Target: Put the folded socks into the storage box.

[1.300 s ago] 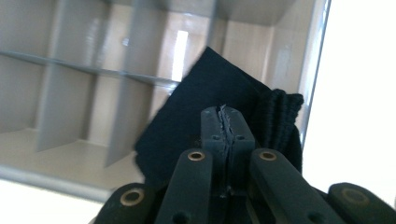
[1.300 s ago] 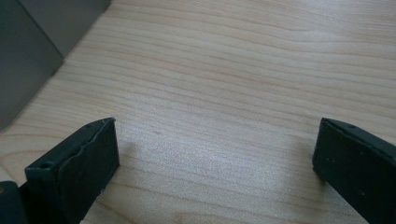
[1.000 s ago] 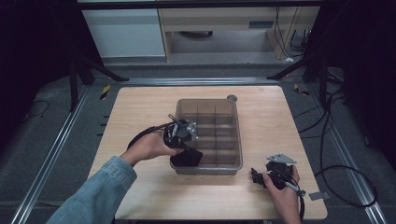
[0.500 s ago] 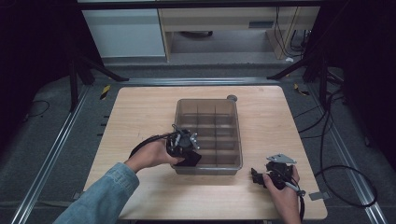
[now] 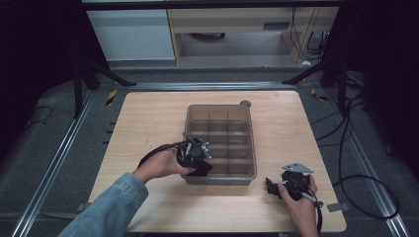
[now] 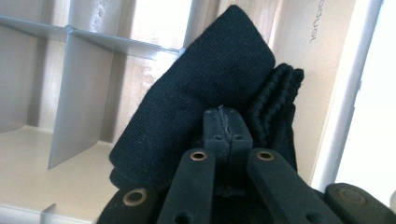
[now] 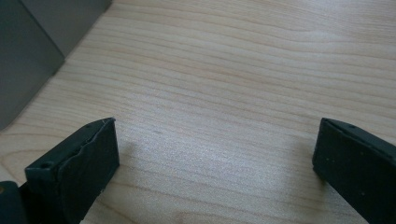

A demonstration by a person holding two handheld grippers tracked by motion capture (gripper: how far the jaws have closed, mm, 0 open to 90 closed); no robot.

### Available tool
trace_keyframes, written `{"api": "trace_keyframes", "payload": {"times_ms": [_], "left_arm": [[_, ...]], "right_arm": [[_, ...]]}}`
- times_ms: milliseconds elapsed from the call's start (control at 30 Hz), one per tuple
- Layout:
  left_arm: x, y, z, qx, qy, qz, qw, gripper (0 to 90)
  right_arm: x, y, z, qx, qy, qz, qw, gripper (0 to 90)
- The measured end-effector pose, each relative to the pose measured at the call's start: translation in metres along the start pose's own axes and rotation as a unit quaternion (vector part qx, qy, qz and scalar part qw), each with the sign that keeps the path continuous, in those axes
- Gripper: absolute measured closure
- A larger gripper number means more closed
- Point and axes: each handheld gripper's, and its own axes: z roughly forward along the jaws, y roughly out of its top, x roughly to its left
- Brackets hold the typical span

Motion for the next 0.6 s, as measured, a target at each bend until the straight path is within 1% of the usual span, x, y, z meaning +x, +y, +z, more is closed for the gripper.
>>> {"api": "trace_keyframes", "payload": {"times_ms": [100, 167, 200, 267, 300, 400, 467, 500, 600], "left_arm": [[0.000, 0.000, 0.003, 0.000, -0.005, -0.002, 1.0000, 89.9], [0.000, 0.000, 0.005, 0.006, -0.005, -0.002, 1.0000, 90.0], [-0.001, 0.001, 0.006, 0.008, -0.003, 0.002, 1.0000, 89.9], [-0.001, 0.001, 0.006, 0.007, -0.004, 0.000, 1.0000, 90.0], [0.000, 0.001, 0.005, 0.007, -0.007, 0.003, 0.9999, 89.9], [0.000, -0.001, 0.002, -0.003, -0.009, 0.002, 1.0000, 90.0], [-0.001, -0.002, -0.003, -0.008, -0.006, 0.003, 0.9999, 90.0], [-0.001, -0.003, -0.006, -0.015, -0.007, 0.002, 0.9999, 90.0], [0.000, -0.003, -0.021, -0.037, 0.006, -0.002, 0.9993, 90.0]], "right_arm": [[0.000, 0.000, 0.000, 0.000, 0.000, 0.000, 1.0000, 0.7], [0.000, 0.000, 0.000, 0.000, 0.000, 0.000, 1.0000, 0.7], [0.000, 0.000, 0.000, 0.000, 0.000, 0.000, 1.0000, 0.7], [0.000, 0.000, 0.000, 0.000, 0.000, 0.000, 1.0000, 0.7], [0.000, 0.000, 0.000, 0.000, 0.000, 0.000, 1.0000, 0.7], [0.000, 0.000, 0.000, 0.000, 0.000, 0.000, 1.0000, 0.7], [0.000, 0.000, 0.000, -0.001, 0.000, -0.001, 1.0000, 0.7], [0.000, 0.000, 0.000, 0.000, 0.000, -0.001, 1.0000, 0.7], [0.000, 0.000, 0.000, 0.000, 0.000, 0.000, 1.0000, 0.7]]}}
